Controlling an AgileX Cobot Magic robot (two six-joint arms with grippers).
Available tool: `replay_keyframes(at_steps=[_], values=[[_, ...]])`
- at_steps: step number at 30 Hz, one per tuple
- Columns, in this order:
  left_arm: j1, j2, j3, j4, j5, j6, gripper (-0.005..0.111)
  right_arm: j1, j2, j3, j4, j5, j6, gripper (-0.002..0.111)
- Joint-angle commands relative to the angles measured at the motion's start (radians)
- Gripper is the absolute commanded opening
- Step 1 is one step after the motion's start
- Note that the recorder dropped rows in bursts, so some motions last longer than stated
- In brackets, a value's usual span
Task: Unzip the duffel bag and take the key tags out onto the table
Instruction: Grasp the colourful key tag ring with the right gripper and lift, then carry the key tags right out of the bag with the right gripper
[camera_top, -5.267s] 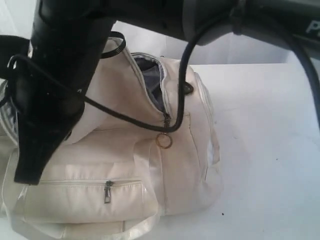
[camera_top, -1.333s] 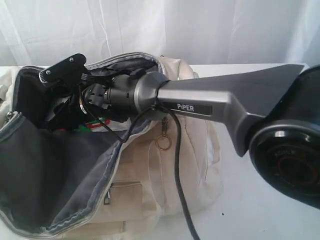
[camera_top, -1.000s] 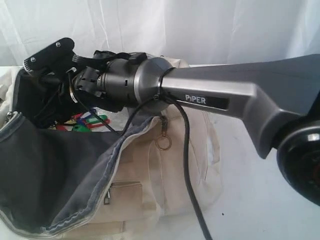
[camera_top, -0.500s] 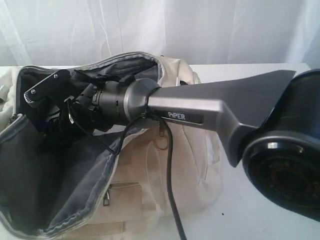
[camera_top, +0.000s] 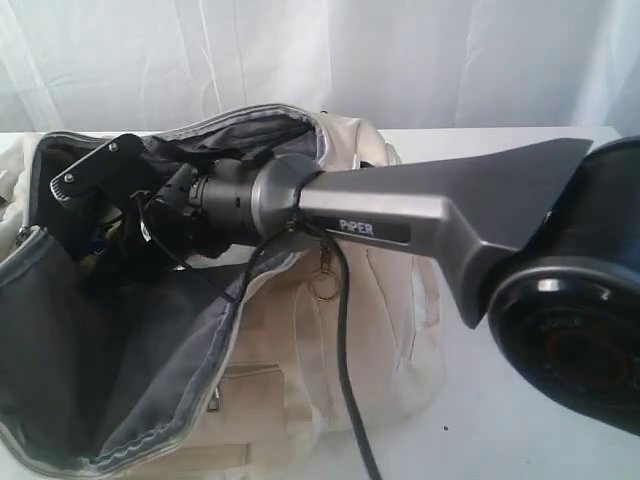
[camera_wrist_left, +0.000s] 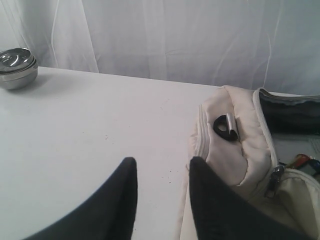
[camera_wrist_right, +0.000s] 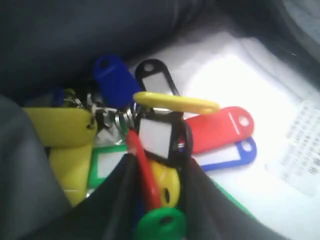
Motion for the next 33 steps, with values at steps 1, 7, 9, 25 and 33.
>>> replay_keyframes(at_steps=[1,7,9,25,33], values=[[-0.006,-0.006,0.002,0.003,0.0,0.002,0.04,-0.024,-0.092,0.004,-0.013,0.083,-0.01,0.0],[-0.006,-0.006,0.002,0.003,0.0,0.002,0.04,-0.026,-0.238,0.004,-0.114,0.203,-0.016,0.0],[-0.006,-0.006,0.002,0.003,0.0,0.002,0.04,-0.026,-0.286,0.004,-0.129,0.254,-0.017,0.0],[-0.006,-0.006,0.002,0.003,0.0,0.002,0.04,-0.058,-0.623,0.005,-0.243,0.663,-0.122,0.0],[-0.006,-0.006,0.002,0.003,0.0,0.002,0.04,-0.188,-0.752,0.071,-0.252,0.758,-0.122,0.0]])
